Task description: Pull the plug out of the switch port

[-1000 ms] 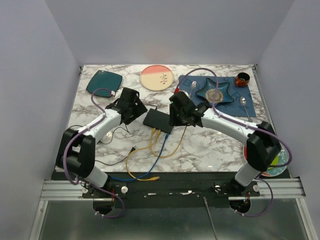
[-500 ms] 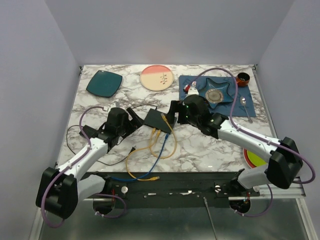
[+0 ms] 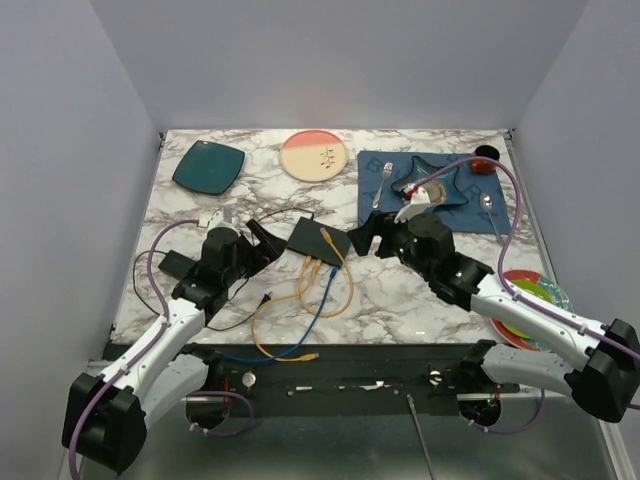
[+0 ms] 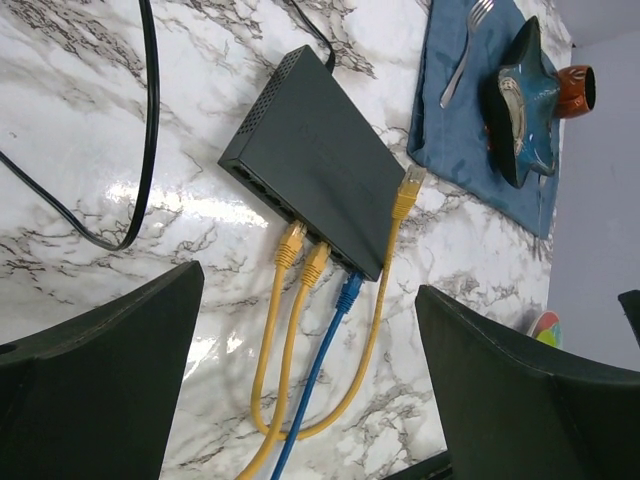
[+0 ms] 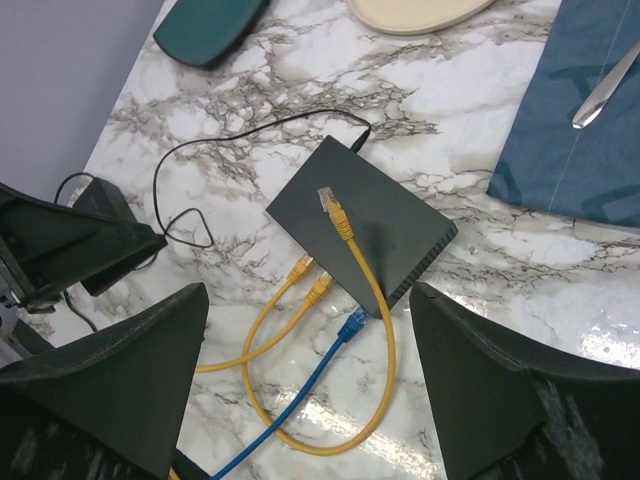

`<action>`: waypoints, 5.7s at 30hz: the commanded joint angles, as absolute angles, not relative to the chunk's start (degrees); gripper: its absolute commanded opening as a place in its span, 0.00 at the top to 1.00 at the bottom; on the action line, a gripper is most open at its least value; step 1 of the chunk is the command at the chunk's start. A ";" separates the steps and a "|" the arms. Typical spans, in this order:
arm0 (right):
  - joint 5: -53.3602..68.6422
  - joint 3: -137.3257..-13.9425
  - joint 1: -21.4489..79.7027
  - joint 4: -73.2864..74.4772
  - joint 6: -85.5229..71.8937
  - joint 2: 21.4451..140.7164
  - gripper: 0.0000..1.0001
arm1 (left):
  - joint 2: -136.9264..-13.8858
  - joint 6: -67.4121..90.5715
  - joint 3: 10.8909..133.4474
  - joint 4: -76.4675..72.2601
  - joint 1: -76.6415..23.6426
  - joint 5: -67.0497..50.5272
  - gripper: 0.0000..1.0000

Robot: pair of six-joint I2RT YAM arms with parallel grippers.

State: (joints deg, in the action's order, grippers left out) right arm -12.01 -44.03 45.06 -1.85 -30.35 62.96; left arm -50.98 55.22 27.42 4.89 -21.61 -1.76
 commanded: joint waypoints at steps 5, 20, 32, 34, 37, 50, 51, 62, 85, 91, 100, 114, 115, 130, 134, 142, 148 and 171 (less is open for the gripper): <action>-6.86 -40.34 45.35 -1.76 -28.74 56.87 0.09 | -50.89 49.31 32.51 10.28 -22.24 -0.44 0.01; -8.87 -35.42 45.26 1.41 -27.07 48.26 0.09 | -49.66 47.46 34.28 15.47 -25.14 3.16 0.01; -9.67 -35.51 45.26 2.81 -26.98 47.81 0.09 | -50.10 46.50 34.80 17.40 -25.22 4.04 0.01; -9.76 -35.60 45.35 2.81 -27.07 47.99 0.09 | -50.18 46.41 34.80 17.58 -25.22 3.96 0.01; -9.93 -35.60 45.26 2.81 -27.24 48.08 0.09 | -50.62 46.23 34.89 17.84 -25.22 4.22 0.01; -10.20 -34.89 45.35 3.16 -26.89 46.50 0.09 | -52.56 45.44 35.77 18.63 -25.22 4.39 0.01; -10.20 -34.81 45.26 3.16 -26.89 46.32 0.09 | -52.73 45.35 35.77 18.63 -25.22 4.39 0.01; -8.00 -33.05 45.35 3.69 -26.72 45.26 0.09 | -51.59 46.23 33.92 16.61 -25.22 2.99 0.01; -6.06 -37.00 45.26 3.60 -27.42 50.27 0.09 | -47.37 45.00 33.75 18.63 -25.14 4.66 0.01; -6.42 -39.11 45.26 3.52 -28.57 52.99 0.09 | -47.20 46.05 33.57 19.07 -25.14 4.75 0.01; -8.27 -46.40 45.26 3.69 -27.77 61.59 0.05 | -51.41 48.43 34.72 18.20 -25.14 4.04 0.01; -5.62 -63.54 45.35 6.94 -36.29 87.79 0.32 | -57.75 52.29 33.23 13.45 -24.96 -1.58 0.01; -5.97 -64.15 45.26 6.94 -36.91 88.32 0.34 | -57.57 52.64 32.96 12.66 -24.96 -1.67 0.02; -0.26 -63.10 34.28 7.29 -38.77 93.33 0.62 | -63.62 55.02 31.20 4.22 -25.40 -2.72 0.17; 1.93 -67.22 33.93 8.26 -37.71 98.78 0.62 | -68.63 53.88 33.48 4.31 -25.93 -3.69 0.17; 6.94 -71.01 33.93 8.53 -36.92 105.72 0.68 | -74.17 52.73 34.37 0.80 -26.10 -4.48 0.17; 11.94 -72.60 33.93 7.65 -35.51 108.28 0.80 | -79.97 52.73 36.38 -3.06 -26.10 -7.99 0.25; 22.59 -69.61 34.01 2.29 -35.77 113.29 0.99 | -87.10 59.76 30.85 -17.40 -26.19 -12.93 0.39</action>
State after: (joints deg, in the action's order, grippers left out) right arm 20.75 -70.65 33.69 3.40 -35.97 111.46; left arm -87.24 58.83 32.47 -15.49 -25.98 -12.60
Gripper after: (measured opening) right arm 0.012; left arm 0.606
